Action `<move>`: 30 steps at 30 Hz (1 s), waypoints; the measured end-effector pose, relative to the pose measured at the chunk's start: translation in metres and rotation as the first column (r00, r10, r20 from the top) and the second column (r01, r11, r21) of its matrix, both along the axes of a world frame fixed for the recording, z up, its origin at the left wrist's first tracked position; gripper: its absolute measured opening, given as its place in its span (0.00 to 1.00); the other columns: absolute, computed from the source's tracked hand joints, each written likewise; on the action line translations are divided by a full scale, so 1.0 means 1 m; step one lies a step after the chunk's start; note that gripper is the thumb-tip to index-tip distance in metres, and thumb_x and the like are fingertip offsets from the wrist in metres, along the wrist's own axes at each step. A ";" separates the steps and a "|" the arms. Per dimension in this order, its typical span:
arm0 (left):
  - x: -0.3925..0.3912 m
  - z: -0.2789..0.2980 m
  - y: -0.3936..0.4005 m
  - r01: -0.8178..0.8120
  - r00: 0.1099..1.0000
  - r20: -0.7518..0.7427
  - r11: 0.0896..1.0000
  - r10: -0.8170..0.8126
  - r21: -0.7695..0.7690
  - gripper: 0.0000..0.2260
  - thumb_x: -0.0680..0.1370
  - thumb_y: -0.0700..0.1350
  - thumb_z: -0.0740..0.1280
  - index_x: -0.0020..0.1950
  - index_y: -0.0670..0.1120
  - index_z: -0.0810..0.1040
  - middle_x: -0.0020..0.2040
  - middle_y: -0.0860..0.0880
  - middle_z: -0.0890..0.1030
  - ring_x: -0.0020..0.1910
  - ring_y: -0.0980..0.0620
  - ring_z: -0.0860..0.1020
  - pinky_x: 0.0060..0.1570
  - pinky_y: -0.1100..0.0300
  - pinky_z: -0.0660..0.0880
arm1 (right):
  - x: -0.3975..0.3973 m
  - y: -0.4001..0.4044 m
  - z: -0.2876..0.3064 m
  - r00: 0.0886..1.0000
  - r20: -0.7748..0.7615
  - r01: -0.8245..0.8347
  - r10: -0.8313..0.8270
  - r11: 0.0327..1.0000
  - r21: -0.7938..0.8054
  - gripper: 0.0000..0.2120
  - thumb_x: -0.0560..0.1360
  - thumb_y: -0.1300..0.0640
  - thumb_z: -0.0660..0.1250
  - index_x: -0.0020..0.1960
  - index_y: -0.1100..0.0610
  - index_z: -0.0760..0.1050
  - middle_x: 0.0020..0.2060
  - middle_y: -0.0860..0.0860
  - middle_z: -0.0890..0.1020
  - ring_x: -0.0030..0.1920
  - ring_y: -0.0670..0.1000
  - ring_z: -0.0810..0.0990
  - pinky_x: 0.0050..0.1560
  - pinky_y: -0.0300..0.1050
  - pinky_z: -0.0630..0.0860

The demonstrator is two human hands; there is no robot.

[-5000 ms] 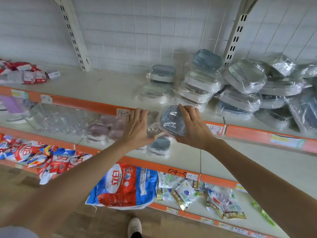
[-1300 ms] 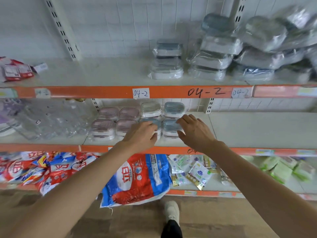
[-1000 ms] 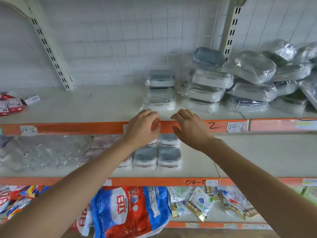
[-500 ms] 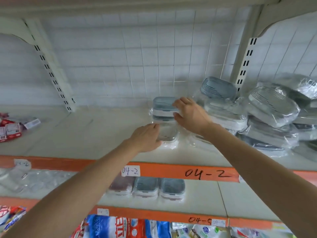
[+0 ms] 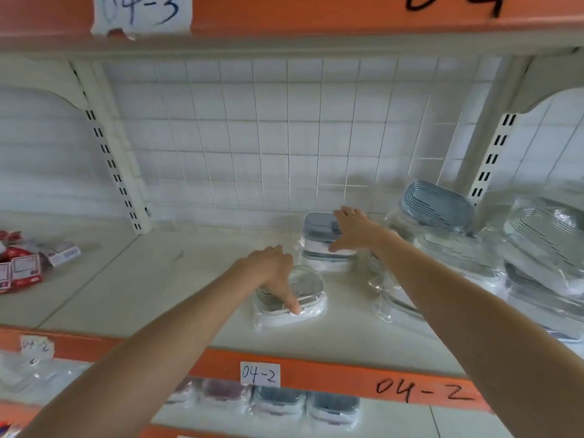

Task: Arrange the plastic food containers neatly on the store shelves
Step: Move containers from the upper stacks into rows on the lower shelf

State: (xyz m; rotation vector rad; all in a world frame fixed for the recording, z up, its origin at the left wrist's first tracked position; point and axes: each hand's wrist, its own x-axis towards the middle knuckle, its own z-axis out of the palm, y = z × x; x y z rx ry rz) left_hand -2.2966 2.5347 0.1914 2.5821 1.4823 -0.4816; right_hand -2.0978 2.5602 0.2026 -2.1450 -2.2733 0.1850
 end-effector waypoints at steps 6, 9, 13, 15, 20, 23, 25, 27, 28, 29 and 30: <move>-0.004 -0.014 0.000 -0.013 0.996 0.090 0.999 0.016 -0.033 0.42 0.63 0.66 0.74 0.65 0.42 0.67 0.61 0.46 0.69 0.57 0.45 0.72 0.48 0.57 0.68 | -0.001 0.008 0.000 0.997 0.045 0.070 -0.070 0.997 0.022 0.38 0.67 0.39 0.71 0.69 0.57 0.61 0.63 0.55 0.71 0.67 0.58 0.60 0.64 0.55 0.65; -0.008 -0.018 -0.005 -0.029 0.991 0.131 1.000 0.030 -0.005 0.40 0.63 0.66 0.74 0.64 0.41 0.67 0.61 0.46 0.68 0.58 0.45 0.71 0.48 0.56 0.67 | -0.006 0.000 -0.001 0.986 0.142 0.078 -0.092 0.992 0.098 0.43 0.64 0.34 0.70 0.68 0.58 0.63 0.63 0.54 0.67 0.66 0.56 0.60 0.64 0.52 0.63; -0.017 -0.026 -0.019 -0.095 0.979 0.191 0.991 0.076 0.096 0.40 0.65 0.66 0.72 0.65 0.42 0.66 0.62 0.45 0.67 0.60 0.45 0.69 0.54 0.53 0.70 | -0.014 -0.013 -0.003 0.990 0.101 0.064 -0.095 0.960 0.274 0.46 0.61 0.35 0.73 0.67 0.61 0.61 0.61 0.55 0.65 0.62 0.56 0.63 0.64 0.50 0.64; -0.023 -0.033 -0.031 -0.171 0.965 0.232 0.967 0.126 0.189 0.40 0.65 0.67 0.71 0.66 0.43 0.65 0.62 0.45 0.68 0.60 0.44 0.69 0.57 0.51 0.69 | -0.019 -0.023 -0.001 0.994 0.020 0.095 -0.108 0.939 0.332 0.48 0.61 0.34 0.73 0.67 0.63 0.60 0.61 0.56 0.66 0.62 0.56 0.65 0.65 0.49 0.64; -0.036 -0.047 -0.062 -0.251 0.937 0.338 0.850 0.092 0.463 0.38 0.64 0.66 0.69 0.66 0.46 0.65 0.61 0.48 0.70 0.59 0.46 0.70 0.56 0.52 0.63 | -0.030 -0.058 -0.001 0.988 -0.148 0.090 -0.037 0.925 0.370 0.46 0.61 0.33 0.73 0.65 0.63 0.61 0.61 0.56 0.69 0.64 0.57 0.68 0.64 0.50 0.64; -0.042 -0.048 -0.084 -0.329 0.885 0.459 0.806 0.081 0.492 0.38 0.63 0.66 0.70 0.64 0.47 0.66 0.60 0.49 0.70 0.59 0.46 0.70 0.55 0.52 0.63 | -0.034 -0.083 -0.005 0.976 -0.217 0.071 0.019 0.914 0.399 0.45 0.61 0.33 0.73 0.64 0.62 0.62 0.61 0.56 0.69 0.63 0.58 0.68 0.63 0.51 0.64; -0.045 -0.044 -0.097 -0.355 0.864 0.500 0.780 0.064 0.515 0.38 0.62 0.67 0.71 0.64 0.46 0.67 0.59 0.48 0.71 0.57 0.45 0.70 0.55 0.51 0.64 | -0.033 -0.099 -0.004 0.960 -0.276 0.077 0.046 0.905 0.419 0.45 0.61 0.34 0.73 0.66 0.60 0.61 0.62 0.56 0.69 0.64 0.58 0.67 0.63 0.52 0.63; -0.050 -0.036 -0.107 -0.362 0.867 0.493 0.766 0.068 0.531 0.40 0.62 0.67 0.71 0.65 0.45 0.67 0.60 0.47 0.70 0.58 0.44 0.70 0.55 0.51 0.64 | -0.032 -0.114 -0.002 0.956 -0.290 0.078 0.048 0.909 0.409 0.46 0.62 0.34 0.73 0.68 0.60 0.60 0.62 0.57 0.69 0.65 0.59 0.67 0.64 0.55 0.63; -0.053 -0.033 -0.111 -0.364 0.871 0.485 0.761 0.074 0.537 0.40 0.62 0.67 0.71 0.65 0.45 0.66 0.61 0.46 0.70 0.59 0.44 0.69 0.56 0.51 0.64 | -0.031 -0.121 -0.002 0.959 -0.280 0.071 0.049 0.913 0.402 0.46 0.62 0.34 0.72 0.69 0.59 0.59 0.63 0.58 0.68 0.65 0.59 0.66 0.64 0.55 0.63; -0.055 -0.030 -0.116 -0.361 0.877 0.474 0.757 0.077 0.546 0.41 0.62 0.68 0.71 0.66 0.45 0.66 0.61 0.46 0.70 0.59 0.44 0.69 0.56 0.51 0.63 | -0.029 -0.127 -0.002 0.961 -0.270 0.063 0.051 0.915 0.399 0.47 0.63 0.34 0.72 0.69 0.59 0.59 0.63 0.58 0.68 0.65 0.59 0.66 0.64 0.56 0.63; -0.056 -0.028 -0.122 -0.354 0.884 0.462 0.754 0.077 0.553 0.41 0.63 0.68 0.71 0.66 0.45 0.66 0.61 0.46 0.69 0.59 0.44 0.69 0.56 0.51 0.63 | -0.028 -0.135 0.000 0.964 -0.261 0.056 0.054 0.917 0.395 0.47 0.63 0.34 0.72 0.70 0.59 0.58 0.63 0.58 0.68 0.65 0.60 0.66 0.64 0.55 0.63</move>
